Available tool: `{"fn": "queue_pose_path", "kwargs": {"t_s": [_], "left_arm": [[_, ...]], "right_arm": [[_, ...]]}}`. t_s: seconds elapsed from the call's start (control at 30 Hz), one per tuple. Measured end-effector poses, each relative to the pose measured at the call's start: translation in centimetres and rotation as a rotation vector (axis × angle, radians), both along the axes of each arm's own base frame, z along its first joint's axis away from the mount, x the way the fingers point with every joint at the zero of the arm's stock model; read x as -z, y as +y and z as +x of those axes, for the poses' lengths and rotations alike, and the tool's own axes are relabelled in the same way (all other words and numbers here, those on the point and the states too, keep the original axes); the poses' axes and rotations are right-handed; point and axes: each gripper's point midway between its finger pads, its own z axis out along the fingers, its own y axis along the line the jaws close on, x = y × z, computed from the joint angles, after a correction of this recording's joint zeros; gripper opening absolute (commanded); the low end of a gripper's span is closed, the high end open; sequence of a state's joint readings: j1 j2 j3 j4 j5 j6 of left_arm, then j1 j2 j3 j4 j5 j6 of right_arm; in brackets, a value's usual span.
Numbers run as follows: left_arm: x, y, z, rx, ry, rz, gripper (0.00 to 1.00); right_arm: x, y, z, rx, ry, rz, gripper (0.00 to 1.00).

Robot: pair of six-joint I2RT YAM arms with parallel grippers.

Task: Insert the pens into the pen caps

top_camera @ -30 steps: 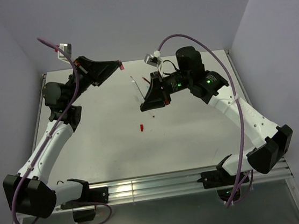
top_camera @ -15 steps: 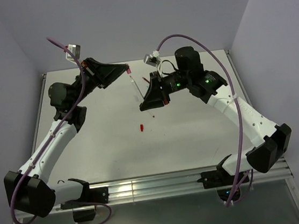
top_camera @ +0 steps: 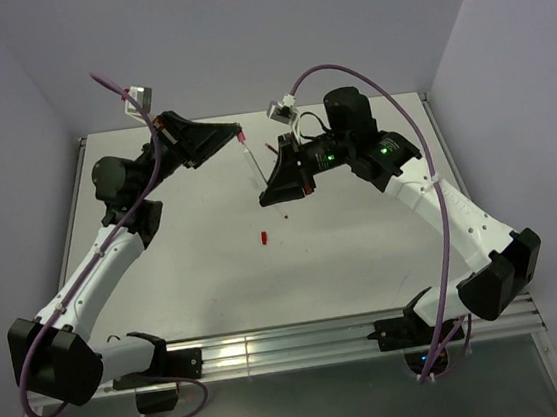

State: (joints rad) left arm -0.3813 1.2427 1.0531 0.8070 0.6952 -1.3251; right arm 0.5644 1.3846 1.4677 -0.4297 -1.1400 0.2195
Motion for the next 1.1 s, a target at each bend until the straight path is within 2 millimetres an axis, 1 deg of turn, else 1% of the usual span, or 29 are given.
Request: {"fn": "queue_pose_path", "kwargs": {"t_s": [0.27,0.4,0.43,0.5,0.57,0.63,0.67,0.7,0.73,0.8,0.83,0.97,1.1], "left_arm": [[0.2,-0.3,-0.5,0.02,-0.008,0.01,0.0],[0.7,-0.5,-0.8,0.023,-0.02,0.019,0.01],[0.9,-0.6,-0.9,0.022,-0.026,0.022,0.03],[1.1,-0.5,-0.9,0.013,-0.048,0.027,0.05],[1.2,-0.4,-1.0,0.005,-0.068,0.031,0.14],[1.1,-0.4,-1.1,-0.004,-0.09,0.031,0.27],[1.1,-0.3,-1.1,-0.008,-0.098,0.03,0.39],[1.1,-0.4,-1.3,-0.004,-0.11,0.037,0.45],[1.4,-0.5,-1.5,0.008,-0.117,0.047,0.56],[1.8,-0.8,-1.8,0.027,-0.12,0.065,0.62],[2.0,-0.9,-1.9,0.034,-0.12,0.073,0.67],[2.6,-0.6,-1.6,0.028,-0.123,0.104,0.72],[1.9,1.0,-0.1,-0.043,-0.168,0.155,0.74]], "right_arm": [[0.1,-0.1,0.3,0.014,-0.003,-0.002,0.0],[0.1,-0.2,0.6,0.023,-0.003,-0.003,0.0],[0.1,-0.2,0.6,0.025,-0.003,-0.004,0.0],[0.1,-0.3,0.7,0.028,0.001,-0.006,0.0],[0.1,-0.3,0.6,0.03,0.004,-0.009,0.0],[-0.1,-0.3,0.7,0.034,0.001,-0.009,0.0],[-0.2,-0.3,0.7,0.035,-0.001,-0.009,0.0],[-0.4,-0.3,0.9,0.044,-0.008,-0.008,0.0],[-0.8,-0.2,1.1,0.054,-0.019,-0.004,0.0],[-1.6,-0.2,1.7,0.071,-0.049,0.009,0.0],[-1.9,-0.2,1.8,0.076,-0.059,0.013,0.0],[-2.2,-0.1,2.3,0.096,-0.086,0.018,0.0],[-1.9,-0.1,3.1,0.134,-0.118,0.007,0.0]]}}
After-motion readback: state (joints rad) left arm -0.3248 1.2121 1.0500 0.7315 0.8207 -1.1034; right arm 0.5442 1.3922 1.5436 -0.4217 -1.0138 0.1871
